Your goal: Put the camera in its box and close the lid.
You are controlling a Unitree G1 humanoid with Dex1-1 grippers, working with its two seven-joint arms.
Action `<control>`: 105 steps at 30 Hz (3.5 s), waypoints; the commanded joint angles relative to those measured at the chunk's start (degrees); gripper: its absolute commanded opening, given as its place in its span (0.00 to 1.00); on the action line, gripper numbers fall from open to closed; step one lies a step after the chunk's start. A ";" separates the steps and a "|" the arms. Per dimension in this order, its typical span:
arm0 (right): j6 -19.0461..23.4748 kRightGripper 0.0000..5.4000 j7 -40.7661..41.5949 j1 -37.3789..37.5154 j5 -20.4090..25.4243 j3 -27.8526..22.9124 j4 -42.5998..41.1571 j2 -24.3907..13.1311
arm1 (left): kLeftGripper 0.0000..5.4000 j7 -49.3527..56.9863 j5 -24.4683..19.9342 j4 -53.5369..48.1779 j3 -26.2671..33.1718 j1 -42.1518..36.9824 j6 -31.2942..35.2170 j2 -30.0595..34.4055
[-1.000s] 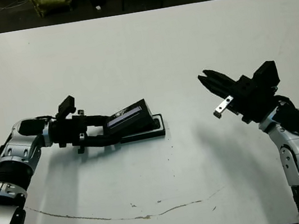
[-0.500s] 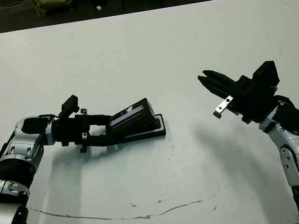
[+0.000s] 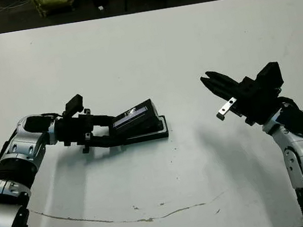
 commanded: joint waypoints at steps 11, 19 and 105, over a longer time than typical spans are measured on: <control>0.59 0.00 -0.15 0.92 -0.25 -0.27 0.38 -0.64 | 0.41 1.28 3.22 -2.74 -2.58 2.47 2.27 0.81; 1.04 0.00 -0.14 0.83 0.06 -0.24 0.42 -0.49 | 0.41 0.08 2.91 -5.68 -2.96 3.35 3.24 1.86; 0.13 0.00 0.47 1.21 1.36 -0.32 0.65 -0.15 | 1.00 5.21 13.32 -1.96 -14.56 -2.77 -5.98 -0.40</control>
